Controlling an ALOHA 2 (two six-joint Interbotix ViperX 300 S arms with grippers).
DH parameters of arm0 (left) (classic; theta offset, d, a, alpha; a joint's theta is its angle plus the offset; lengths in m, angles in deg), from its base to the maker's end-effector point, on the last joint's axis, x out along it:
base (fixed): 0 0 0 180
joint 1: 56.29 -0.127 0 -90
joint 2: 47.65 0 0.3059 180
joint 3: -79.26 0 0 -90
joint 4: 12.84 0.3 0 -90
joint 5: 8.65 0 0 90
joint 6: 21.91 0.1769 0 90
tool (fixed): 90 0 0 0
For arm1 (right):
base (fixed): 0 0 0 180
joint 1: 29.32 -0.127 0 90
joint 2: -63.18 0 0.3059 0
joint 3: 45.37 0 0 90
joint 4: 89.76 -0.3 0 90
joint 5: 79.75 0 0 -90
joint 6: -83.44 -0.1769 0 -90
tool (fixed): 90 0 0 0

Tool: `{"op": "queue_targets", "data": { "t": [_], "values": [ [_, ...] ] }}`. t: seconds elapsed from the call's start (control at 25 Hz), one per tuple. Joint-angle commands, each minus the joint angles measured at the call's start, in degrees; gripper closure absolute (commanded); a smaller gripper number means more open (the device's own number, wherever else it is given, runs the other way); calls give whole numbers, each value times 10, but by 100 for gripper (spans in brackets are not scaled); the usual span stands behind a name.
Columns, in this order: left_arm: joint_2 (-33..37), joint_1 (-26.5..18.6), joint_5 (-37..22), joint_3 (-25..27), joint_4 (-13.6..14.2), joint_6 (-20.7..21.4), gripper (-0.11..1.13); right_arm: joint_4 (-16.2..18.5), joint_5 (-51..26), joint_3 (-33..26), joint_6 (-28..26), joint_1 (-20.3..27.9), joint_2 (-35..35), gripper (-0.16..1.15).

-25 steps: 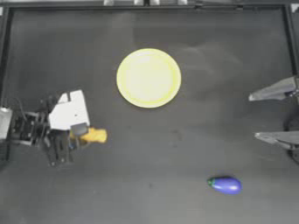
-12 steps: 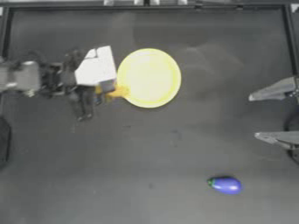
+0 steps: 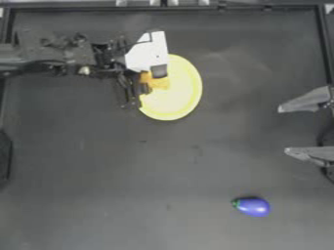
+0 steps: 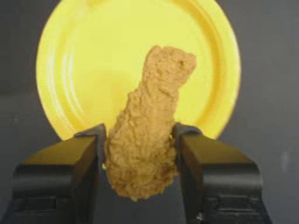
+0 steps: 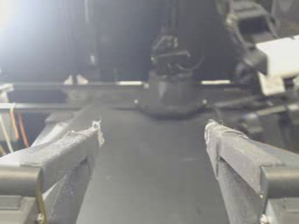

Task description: Put brown chicken wing on plate

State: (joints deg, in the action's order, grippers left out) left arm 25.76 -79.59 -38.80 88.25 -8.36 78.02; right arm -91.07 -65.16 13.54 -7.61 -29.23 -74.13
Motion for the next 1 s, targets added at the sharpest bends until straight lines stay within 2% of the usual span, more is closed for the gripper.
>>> {"op": "queue_targets", "data": {
  "t": [0.04,0.4,1.0],
  "values": [
    [-10,-11,10,-33,-21,25,78,-2,4,-6,1,0,7,-2],
    [-78,-17,23,-74,-48,61,80,-2,4,-5,1,0,7,-2],
    [-115,-22,47,-77,-46,62,77,-2,10,-5,1,0,8,-2]
  ]
}}
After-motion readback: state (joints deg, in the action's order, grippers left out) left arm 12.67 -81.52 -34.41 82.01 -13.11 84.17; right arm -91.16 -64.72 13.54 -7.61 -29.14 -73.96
